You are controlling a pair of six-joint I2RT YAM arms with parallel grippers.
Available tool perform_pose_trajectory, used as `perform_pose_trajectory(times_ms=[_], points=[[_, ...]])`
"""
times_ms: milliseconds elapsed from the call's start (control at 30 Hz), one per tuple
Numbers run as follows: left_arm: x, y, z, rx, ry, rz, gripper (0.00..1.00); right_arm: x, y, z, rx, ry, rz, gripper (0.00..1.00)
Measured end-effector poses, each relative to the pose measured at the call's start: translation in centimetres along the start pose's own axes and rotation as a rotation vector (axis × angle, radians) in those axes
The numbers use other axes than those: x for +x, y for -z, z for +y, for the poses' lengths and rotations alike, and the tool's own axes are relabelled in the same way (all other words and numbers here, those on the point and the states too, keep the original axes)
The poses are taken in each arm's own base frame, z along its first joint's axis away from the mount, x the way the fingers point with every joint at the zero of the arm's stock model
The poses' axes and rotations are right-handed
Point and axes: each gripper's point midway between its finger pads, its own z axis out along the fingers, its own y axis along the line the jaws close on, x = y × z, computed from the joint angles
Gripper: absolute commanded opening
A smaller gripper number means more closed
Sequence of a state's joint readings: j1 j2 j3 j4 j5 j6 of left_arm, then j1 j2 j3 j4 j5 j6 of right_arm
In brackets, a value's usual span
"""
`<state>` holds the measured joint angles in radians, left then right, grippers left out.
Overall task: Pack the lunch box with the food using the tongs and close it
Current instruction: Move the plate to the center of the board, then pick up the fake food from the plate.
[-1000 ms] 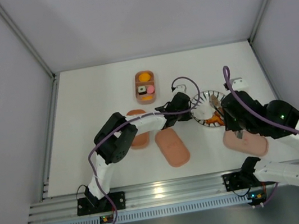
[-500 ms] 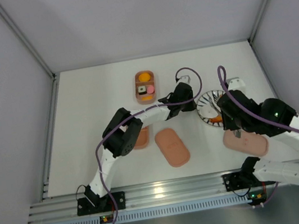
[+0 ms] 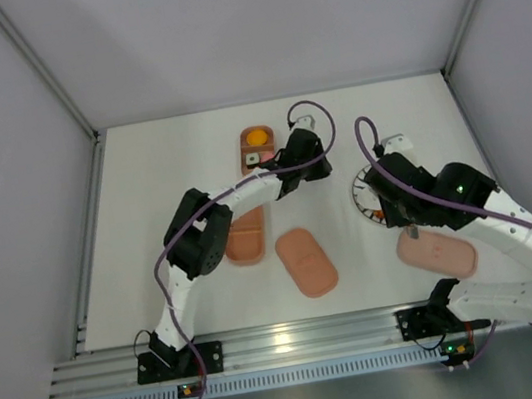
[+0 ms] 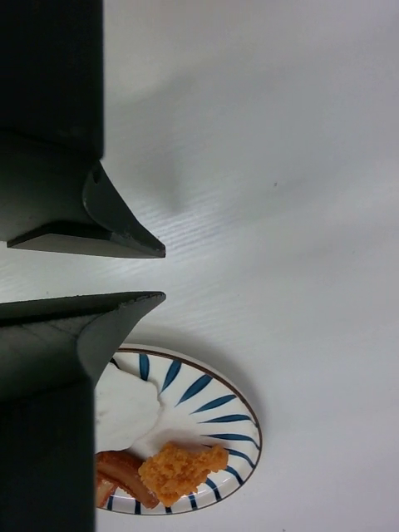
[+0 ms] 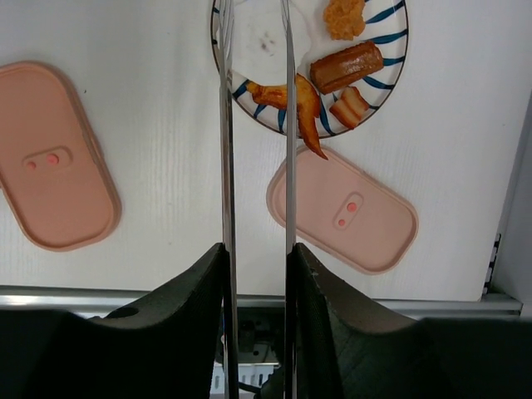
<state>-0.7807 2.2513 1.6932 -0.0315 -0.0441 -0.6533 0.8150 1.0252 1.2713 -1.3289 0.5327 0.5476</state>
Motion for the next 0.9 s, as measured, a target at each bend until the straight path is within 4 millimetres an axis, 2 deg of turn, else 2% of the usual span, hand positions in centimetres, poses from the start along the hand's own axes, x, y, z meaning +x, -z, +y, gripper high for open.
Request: perform_pose_trajectory(times_ms=[67, 167, 367, 500, 667, 900], points=[[-1.6, 1.7, 0.7, -0.021, 0.006, -0.022, 0.31, 0.0, 0.0, 0.0, -0.004, 0.009, 0.002, 0.38], [-4.1, 4.5, 0.6, -0.024, 0.014, -0.067, 0.34, 0.1, 0.1, 0.1, -0.014, 0.021, 0.007, 0.4], [-7.6, 9.4, -1.7, 0.018, 0.004, -0.128, 0.38, 0.4, -0.1, 0.5, -0.028, 0.033, 0.025, 0.41], [-8.5, 11.6, -2.4, 0.027, -0.007, -0.138, 0.39, 1.0, -0.6, 0.8, -0.023, 0.042, 0.057, 0.41], [-8.5, 13.7, -2.3, 0.02, -0.022, -0.128, 0.4, 2.0, -1.9, 1.4, 0.007, 0.044, 0.118, 0.4], [-9.1, 15.7, -2.3, 0.025, -0.027, -0.135, 0.41, 3.3, -2.9, 1.4, 0.044, 0.014, 0.161, 0.41]])
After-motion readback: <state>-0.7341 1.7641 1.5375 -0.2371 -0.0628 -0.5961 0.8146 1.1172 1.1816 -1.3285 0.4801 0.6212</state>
